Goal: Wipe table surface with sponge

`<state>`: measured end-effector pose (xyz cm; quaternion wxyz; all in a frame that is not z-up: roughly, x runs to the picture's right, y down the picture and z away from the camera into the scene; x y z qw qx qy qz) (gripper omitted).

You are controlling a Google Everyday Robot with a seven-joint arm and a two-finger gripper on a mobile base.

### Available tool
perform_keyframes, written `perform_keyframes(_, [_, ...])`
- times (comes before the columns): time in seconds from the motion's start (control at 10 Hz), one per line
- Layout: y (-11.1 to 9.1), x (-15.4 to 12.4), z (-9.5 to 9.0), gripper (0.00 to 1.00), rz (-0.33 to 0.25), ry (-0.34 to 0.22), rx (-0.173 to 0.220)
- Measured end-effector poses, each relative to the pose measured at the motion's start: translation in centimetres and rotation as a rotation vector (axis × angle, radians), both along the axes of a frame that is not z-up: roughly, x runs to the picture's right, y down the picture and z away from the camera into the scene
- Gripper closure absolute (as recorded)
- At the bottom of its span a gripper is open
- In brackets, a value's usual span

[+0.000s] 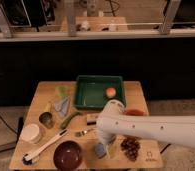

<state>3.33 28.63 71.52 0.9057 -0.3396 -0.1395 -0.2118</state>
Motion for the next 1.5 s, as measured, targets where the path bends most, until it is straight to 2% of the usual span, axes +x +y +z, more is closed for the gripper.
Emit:
perform_keyframes(0.6, [2.2,1.2,2.3,0.2,0.065,-0.018,0.017])
perform_keyframes(1.0, [3.3,1.0,3.8,0.2,0.069,-0.036,-0.002])
perform_keyframes(1.5, [3.2,1.2,4.4,0.2,0.074,-0.042,-0.009])
